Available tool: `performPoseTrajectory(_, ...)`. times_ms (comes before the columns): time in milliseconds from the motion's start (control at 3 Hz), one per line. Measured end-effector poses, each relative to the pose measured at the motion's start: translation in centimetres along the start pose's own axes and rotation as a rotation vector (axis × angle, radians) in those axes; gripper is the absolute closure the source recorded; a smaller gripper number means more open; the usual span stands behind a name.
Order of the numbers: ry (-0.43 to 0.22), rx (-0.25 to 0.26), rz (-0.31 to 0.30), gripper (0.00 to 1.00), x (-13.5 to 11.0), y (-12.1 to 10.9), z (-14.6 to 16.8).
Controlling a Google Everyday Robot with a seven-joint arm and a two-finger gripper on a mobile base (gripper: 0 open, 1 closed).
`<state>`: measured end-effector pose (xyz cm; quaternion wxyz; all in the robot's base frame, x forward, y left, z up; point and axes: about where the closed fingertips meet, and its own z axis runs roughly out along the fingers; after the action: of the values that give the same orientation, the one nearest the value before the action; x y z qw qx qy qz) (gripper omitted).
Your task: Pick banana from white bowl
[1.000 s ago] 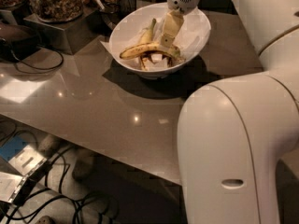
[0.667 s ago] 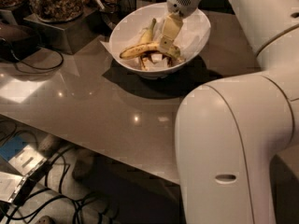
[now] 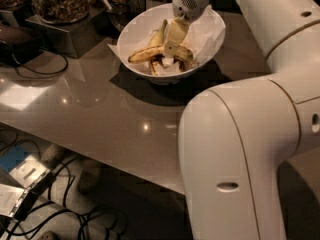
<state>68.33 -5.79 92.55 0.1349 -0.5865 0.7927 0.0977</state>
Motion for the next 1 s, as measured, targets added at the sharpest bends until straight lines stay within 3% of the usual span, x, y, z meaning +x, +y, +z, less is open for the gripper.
performPoseTrajectory(1000, 0.009, -0.023, 0.001, 0.34, -2.1, 0.2, 1.4)
